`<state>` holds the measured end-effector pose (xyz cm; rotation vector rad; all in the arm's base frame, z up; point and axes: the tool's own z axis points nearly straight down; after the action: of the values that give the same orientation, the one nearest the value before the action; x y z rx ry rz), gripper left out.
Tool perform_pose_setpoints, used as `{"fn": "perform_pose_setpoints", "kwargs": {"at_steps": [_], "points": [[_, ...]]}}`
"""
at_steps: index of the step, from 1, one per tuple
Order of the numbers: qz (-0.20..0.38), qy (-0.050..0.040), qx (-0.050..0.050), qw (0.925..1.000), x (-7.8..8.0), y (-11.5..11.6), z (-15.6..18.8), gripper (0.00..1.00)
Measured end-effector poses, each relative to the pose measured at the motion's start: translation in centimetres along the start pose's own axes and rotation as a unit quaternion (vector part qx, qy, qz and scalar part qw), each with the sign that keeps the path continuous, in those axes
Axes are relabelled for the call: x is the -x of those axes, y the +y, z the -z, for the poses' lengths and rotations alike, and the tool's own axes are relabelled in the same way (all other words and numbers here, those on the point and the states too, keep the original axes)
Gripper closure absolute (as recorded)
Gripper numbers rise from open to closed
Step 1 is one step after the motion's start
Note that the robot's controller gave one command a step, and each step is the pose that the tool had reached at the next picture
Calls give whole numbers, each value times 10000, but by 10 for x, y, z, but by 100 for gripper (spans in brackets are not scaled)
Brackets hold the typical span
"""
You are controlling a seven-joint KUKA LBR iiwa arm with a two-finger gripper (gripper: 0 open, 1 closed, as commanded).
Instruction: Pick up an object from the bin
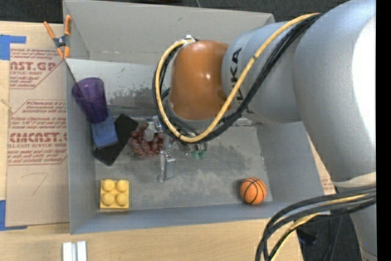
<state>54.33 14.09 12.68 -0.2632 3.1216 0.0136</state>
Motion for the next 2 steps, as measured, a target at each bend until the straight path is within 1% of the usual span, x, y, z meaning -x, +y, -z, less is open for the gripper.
{"fn": "perform_pose_setpoints", "kwargs": {"at_steps": [1,2], "points": [[0,6,0,10000,0,0,-1,0],[1472,-24,1,9891,28,2,72,0]]}}
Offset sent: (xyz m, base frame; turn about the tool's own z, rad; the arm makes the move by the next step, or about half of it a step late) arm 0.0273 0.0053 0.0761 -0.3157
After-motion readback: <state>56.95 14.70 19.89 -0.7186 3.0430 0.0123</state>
